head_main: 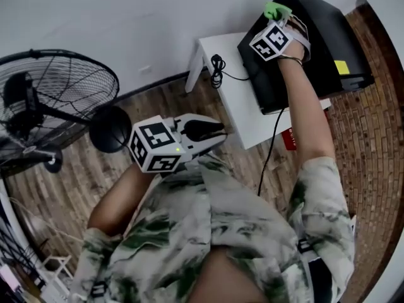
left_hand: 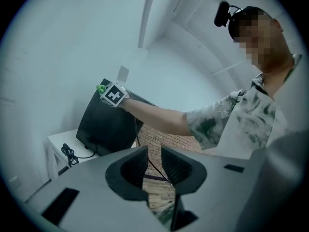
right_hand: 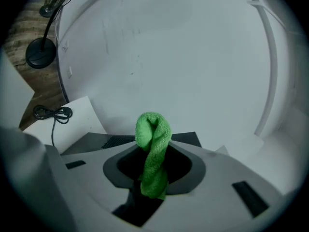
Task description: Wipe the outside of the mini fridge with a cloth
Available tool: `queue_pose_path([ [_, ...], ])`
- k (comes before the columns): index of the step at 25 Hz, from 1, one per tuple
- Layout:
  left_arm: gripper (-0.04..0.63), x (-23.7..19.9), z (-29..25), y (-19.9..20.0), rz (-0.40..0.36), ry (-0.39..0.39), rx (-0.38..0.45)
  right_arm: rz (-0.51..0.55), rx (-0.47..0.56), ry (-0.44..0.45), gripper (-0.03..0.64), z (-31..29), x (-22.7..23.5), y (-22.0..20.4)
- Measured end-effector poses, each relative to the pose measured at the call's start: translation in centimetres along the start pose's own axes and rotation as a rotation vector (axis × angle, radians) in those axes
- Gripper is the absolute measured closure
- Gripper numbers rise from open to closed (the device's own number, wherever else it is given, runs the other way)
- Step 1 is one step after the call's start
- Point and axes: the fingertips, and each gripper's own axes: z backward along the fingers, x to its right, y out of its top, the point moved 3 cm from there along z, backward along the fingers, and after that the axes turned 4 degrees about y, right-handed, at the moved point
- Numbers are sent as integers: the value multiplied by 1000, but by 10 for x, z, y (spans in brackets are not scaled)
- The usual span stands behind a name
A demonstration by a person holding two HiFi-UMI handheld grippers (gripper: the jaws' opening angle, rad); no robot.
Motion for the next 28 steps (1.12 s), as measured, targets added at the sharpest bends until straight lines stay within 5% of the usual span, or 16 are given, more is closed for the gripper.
queue_pose_path([
  [28, 500, -30, -1, -29, 150, 183, -25, -8, -112, 443, 495, -104, -251, -20],
])
